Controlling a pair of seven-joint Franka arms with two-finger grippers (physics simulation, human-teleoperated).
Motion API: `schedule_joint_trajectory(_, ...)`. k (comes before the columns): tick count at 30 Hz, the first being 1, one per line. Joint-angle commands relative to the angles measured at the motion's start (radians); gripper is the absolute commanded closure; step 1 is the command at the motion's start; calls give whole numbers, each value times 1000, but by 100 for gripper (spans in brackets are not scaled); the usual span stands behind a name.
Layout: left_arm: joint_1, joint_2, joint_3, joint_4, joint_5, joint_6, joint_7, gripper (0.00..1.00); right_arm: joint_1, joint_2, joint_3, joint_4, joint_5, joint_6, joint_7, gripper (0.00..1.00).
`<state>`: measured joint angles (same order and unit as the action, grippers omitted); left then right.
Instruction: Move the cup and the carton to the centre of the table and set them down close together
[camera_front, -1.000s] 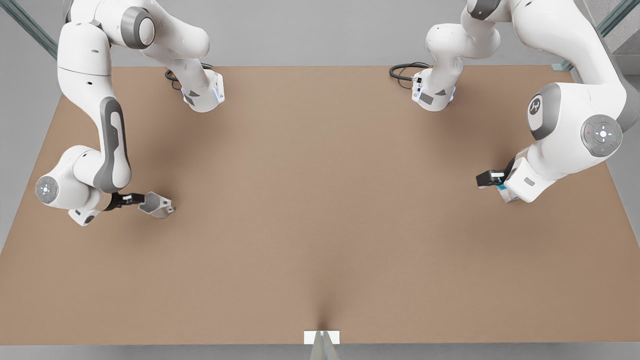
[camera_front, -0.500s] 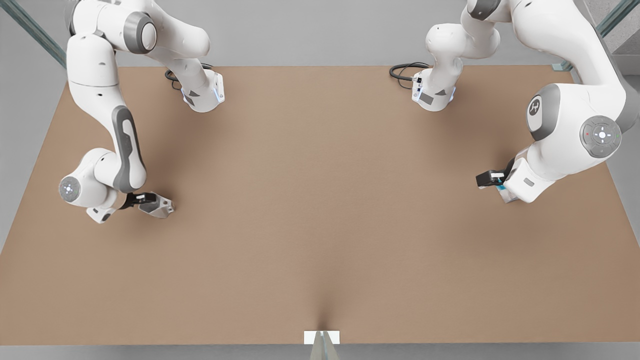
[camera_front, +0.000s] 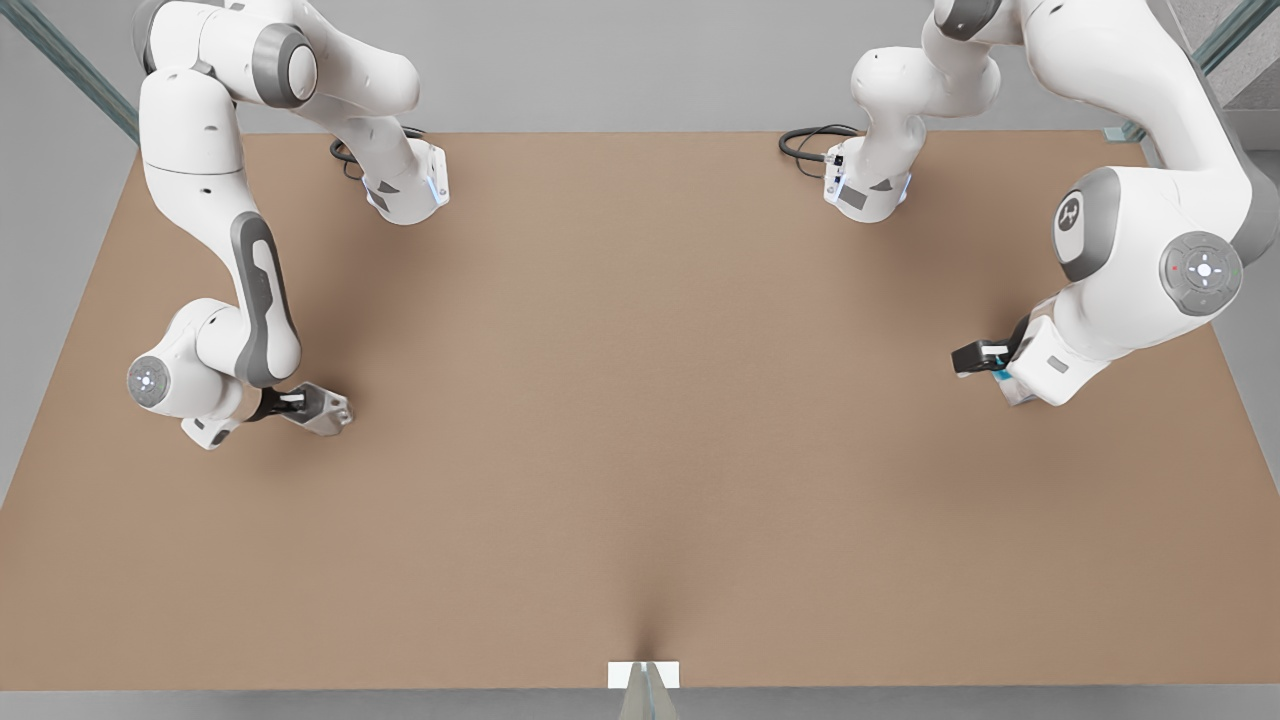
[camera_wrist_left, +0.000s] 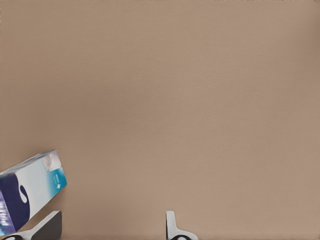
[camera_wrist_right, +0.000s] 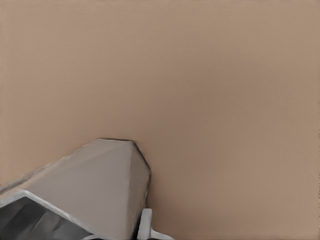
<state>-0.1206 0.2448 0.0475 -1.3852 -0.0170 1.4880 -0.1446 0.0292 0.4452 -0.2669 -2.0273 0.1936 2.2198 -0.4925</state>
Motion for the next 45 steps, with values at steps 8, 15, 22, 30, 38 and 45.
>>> schedule_joint_trajectory(8,-1,-1,0,2,0,-3,-3,0,23,-10,5,10,-2,-25,-3,79)
schedule_joint_trajectory(15,-1,-10,0,23,3,-8,-1,0,113,-42,20,113,-2,-104,40,79)
schedule_joint_trajectory(22,7,-15,54,37,8,-29,71,0,153,-8,155,222,-3,-121,318,79)
schedule_joint_trajectory(30,29,-124,248,-333,63,233,373,0,256,165,227,506,-2,-204,632,79)
schedule_joint_trajectory(38,78,-98,371,-459,51,385,22,0,325,317,305,743,13,-239,851,79)
schedule_joint_trajectory(45,81,-131,408,-621,40,403,37,0,465,556,301,1058,12,-216,1049,79)
